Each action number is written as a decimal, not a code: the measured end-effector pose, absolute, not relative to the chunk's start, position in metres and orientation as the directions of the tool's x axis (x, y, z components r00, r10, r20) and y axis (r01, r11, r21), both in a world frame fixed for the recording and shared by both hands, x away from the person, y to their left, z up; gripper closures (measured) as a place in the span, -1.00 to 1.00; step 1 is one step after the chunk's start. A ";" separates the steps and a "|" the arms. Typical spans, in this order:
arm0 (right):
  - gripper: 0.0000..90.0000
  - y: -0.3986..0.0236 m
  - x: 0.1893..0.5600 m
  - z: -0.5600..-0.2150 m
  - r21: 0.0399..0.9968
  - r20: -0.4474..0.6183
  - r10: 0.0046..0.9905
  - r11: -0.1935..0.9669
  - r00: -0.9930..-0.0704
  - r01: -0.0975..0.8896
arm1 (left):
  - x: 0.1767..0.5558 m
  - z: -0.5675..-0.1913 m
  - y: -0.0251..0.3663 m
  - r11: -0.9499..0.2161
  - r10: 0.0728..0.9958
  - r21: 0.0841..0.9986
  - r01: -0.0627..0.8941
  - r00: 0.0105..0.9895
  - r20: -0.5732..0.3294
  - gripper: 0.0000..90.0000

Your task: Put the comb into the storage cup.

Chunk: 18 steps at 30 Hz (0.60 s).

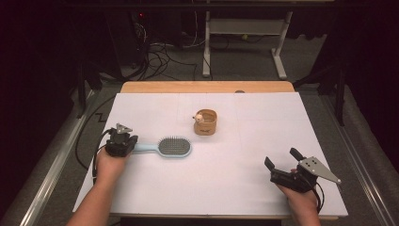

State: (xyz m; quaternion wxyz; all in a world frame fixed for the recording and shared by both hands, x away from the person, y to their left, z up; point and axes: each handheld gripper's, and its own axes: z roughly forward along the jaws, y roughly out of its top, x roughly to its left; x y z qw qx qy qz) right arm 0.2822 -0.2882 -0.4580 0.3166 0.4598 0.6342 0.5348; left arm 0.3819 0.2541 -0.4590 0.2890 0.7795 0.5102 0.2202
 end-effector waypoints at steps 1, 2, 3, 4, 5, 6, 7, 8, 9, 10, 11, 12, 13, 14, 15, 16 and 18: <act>-0.99 -0.288 0.282 -0.458 0.970 0.090 0.922 0.005 -0.377 0.245 | 0.382 -0.459 0.254 -0.315 0.921 0.674 0.668 0.387 0.047 1.00; -0.99 -0.288 0.282 -0.458 0.969 0.090 0.922 0.006 -0.377 0.246 | 0.381 -0.459 0.254 -0.318 0.920 0.672 0.669 0.390 0.047 1.00; -0.99 -0.288 0.282 -0.458 0.969 0.090 0.922 0.006 -0.377 0.246 | 0.381 -0.459 0.254 -0.323 0.918 0.669 0.670 0.394 0.048 1.00; -0.99 -0.288 0.282 -0.458 0.969 0.092 0.922 0.004 -0.377 0.245 | 0.379 -0.459 0.253 -0.334 0.913 0.662 0.671 0.405 0.050 1.00; -0.99 -0.288 0.282 -0.458 0.969 0.092 0.922 0.004 -0.377 0.245 | 0.379 -0.459 0.253 -0.334 0.913 0.662 0.671 0.405 0.050 1.00; -0.99 -0.288 0.282 -0.458 0.969 0.091 0.922 0.004 -0.377 0.245 | 0.379 -0.459 0.252 -0.340 0.910 0.658 0.672 0.412 0.050 1.00; -0.99 -0.289 0.282 -0.458 0.969 0.091 0.922 0.004 -0.376 0.246 | 0.378 -0.460 0.251 -0.352 0.906 0.650 0.674 0.421 0.054 1.00; -0.99 -0.289 0.282 -0.458 0.969 0.093 0.922 0.002 -0.375 0.246 | 0.377 -0.460 0.250 -0.362 0.903 0.645 0.673 0.426 0.062 1.00; -0.99 -0.289 0.282 -0.458 0.969 0.093 0.922 0.002 -0.375 0.245 | 0.375 -0.461 0.249 -0.368 0.901 0.642 0.672 0.430 0.067 1.00; -0.99 -0.289 0.282 -0.458 0.969 0.093 0.922 0.002 -0.375 0.245 | 0.373 -0.462 0.249 -0.372 0.898 0.643 0.670 0.435 0.065 1.00; -0.99 -0.289 0.282 -0.458 0.969 0.094 0.922 0.001 -0.375 0.246 | 0.369 -0.462 0.249 -0.375 0.895 0.643 0.668 0.442 0.063 1.00; -0.99 -0.289 0.282 -0.458 0.969 0.094 0.922 0.001 -0.375 0.246 | 0.366 -0.461 0.249 -0.383 0.891 0.639 0.667 0.450 0.064 1.00; -0.99 -0.289 0.282 -0.458 0.969 0.095 0.922 0.000 -0.375 0.246 | 0.363 -0.461 0.248 -0.391 0.887 0.638 0.664 0.457 0.068 1.00; -0.99 -0.289 0.282 -0.458 0.969 0.094 0.923 0.001 -0.374 0.246 | 0.363 -0.461 0.248 -0.391 0.887 0.638 0.664 0.457 0.068 1.00; -0.99 -0.289 0.282 -0.458 0.969 0.095 0.922 0.001 -0.375 0.246 | 0.355 -0.461 0.246 -0.395 0.881 0.643 0.656 0.470 0.061 1.00; -0.99 -0.289 0.282 -0.458 0.969 0.095 0.922 0.001 -0.375 0.246 | 0.355 -0.461 0.246 -0.395 0.881 0.643 0.656 0.470 0.061 1.00; -0.99 -0.289 0.282 -0.458 0.969 0.098 0.922 -0.003 -0.375 0.246 | 0.346 -0.461 0.245 -0.396 0.875 0.651 0.648 0.482 0.053 1.00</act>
